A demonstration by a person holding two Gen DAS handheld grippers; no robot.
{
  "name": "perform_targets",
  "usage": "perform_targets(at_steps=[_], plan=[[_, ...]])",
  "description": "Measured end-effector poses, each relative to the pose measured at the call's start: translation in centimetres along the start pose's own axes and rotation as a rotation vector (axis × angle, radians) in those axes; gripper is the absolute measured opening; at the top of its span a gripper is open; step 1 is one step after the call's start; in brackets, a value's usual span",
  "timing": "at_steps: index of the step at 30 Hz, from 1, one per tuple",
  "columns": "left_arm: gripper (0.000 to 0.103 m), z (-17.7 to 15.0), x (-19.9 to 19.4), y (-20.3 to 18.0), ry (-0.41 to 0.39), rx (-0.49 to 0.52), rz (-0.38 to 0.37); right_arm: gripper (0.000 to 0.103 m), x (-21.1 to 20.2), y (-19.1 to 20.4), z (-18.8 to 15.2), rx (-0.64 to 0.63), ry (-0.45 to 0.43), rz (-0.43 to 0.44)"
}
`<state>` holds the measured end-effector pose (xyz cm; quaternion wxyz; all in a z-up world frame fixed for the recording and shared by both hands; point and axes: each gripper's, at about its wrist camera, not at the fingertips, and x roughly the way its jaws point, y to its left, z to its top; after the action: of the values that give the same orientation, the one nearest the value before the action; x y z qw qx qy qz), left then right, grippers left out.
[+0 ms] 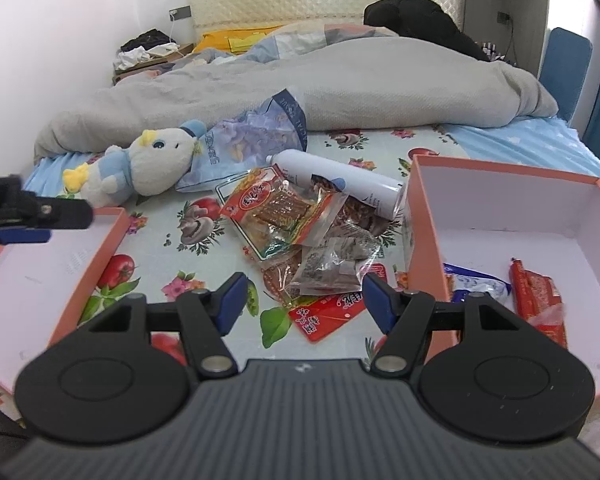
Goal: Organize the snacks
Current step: 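Withdraw both tools from the box back toward the snack pile, then grasp the sausage-stick packet with the left tool while the right tool grips a clear bag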
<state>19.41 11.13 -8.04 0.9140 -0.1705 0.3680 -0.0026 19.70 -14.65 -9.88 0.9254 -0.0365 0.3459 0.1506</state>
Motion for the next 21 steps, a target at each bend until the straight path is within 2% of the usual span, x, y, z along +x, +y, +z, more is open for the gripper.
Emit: perform_targets(at_steps=[10, 16, 21], plan=[[0.092, 2.8, 9.3, -0.8, 0.048, 0.074, -0.074, 0.066, 6.5, -0.5, 0.0, -0.006, 0.019, -0.003], [0.092, 4.1, 14.6, -2.4, 0.095, 0.176, -0.105, 0.066, 10.2, -0.6, -0.1, -0.021, 0.037, -0.027], [0.092, 5.5, 18.7, -3.5, 0.128, 0.264, -0.096, 0.067, 12.3, -1.2, 0.2, -0.025, 0.051, -0.045]])
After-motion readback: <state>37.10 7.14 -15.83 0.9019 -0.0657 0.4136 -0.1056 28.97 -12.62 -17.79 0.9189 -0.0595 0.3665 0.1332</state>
